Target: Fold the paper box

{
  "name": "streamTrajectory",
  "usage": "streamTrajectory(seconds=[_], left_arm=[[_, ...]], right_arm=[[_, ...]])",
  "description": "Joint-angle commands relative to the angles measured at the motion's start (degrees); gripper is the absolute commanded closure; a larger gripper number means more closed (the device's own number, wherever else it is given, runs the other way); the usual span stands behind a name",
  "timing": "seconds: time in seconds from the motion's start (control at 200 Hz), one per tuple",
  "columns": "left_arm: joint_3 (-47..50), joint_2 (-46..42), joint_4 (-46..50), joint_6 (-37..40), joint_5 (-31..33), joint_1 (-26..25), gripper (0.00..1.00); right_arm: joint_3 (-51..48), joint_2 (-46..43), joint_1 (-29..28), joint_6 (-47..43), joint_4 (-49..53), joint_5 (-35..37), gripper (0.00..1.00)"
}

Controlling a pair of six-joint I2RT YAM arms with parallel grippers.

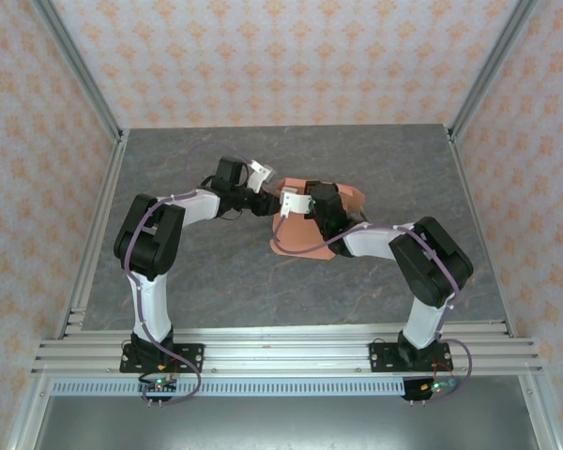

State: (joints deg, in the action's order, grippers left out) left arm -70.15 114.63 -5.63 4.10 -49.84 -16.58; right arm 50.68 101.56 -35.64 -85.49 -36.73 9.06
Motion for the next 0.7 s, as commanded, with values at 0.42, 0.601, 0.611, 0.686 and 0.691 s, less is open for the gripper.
streamTrajectory(seconds=[0.42, 0.601, 0.611, 0.686, 0.691], left_arm=[[-4.64, 0.57, 4.05, 0.49, 2.29, 0.39, 0.4], [-6.16, 1.67, 4.98, 0.74, -0.32, 0.43, 0.38], [-6.34, 1.79, 5.03, 0.74, -0.51, 0.35, 0.38], [-7.16, 2.59, 5.24, 0.74, -0.96, 0.26, 0.38], [-7.18, 2.65, 5.21, 0.74, -0.96, 0.25, 0.39]], right_arm=[[1.25, -1.96, 0.04, 3.89, 8.33, -2.82, 1.0], [2.31, -1.44, 0.22, 4.37, 10.71, -3.46, 1.0], [2.41, -1.4, 0.22, 4.37, 10.71, -3.44, 1.0], [2.41, -0.77, 0.22, 3.85, 10.14, -3.26, 1.0], [2.41, -0.71, 0.22, 3.76, 10.12, -3.22, 1.0]])
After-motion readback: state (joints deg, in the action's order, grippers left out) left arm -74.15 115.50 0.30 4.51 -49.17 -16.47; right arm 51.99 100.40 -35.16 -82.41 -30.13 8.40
